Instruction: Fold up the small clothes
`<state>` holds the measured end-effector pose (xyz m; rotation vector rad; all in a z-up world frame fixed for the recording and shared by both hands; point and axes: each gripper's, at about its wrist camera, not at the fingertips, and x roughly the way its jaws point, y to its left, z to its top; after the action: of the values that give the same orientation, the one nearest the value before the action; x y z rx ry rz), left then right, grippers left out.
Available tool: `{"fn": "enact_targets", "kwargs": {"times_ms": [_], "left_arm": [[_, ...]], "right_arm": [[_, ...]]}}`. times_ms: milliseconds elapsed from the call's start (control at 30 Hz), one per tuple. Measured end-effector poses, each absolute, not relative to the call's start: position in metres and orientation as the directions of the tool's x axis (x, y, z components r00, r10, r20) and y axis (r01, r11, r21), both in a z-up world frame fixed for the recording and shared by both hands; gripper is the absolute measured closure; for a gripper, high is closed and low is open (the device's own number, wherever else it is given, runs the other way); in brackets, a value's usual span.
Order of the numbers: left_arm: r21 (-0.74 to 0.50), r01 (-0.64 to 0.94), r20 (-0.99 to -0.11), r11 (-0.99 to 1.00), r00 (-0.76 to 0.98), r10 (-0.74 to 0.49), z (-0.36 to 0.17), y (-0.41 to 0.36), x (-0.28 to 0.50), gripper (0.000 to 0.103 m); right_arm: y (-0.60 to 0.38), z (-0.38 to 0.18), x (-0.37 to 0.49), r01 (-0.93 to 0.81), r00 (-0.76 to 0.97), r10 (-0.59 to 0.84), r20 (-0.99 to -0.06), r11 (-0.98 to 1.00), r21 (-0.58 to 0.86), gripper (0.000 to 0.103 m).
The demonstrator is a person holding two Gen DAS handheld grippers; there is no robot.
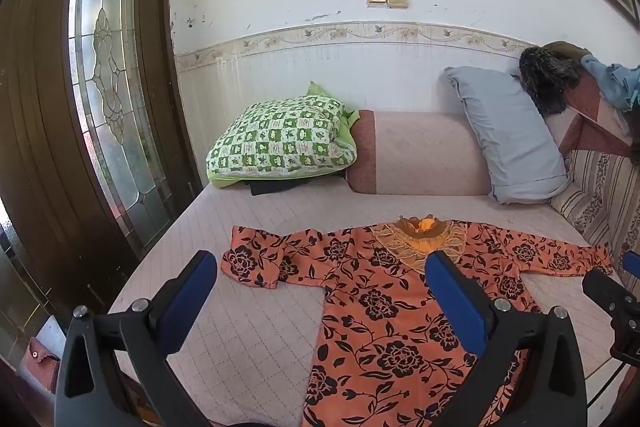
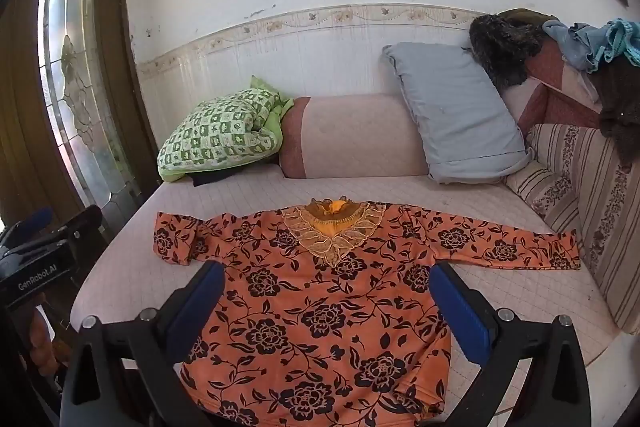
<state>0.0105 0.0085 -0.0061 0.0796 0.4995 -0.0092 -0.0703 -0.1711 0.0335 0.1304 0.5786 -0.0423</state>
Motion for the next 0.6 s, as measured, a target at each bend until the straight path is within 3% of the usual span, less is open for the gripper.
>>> {"fn": "enact_targets", "kwargs": {"times_ms": [600], "left_arm": [[0.079, 0.043, -0.507, 0.996, 0.862, 0.003, -0.022, 0.003, 0.015, 0.000]], "right_arm": [[-0.170, 0.024, -0.062, 0.083, 0.826, -0.006, -0.564, 0.990, 0.112, 0.000]]}}
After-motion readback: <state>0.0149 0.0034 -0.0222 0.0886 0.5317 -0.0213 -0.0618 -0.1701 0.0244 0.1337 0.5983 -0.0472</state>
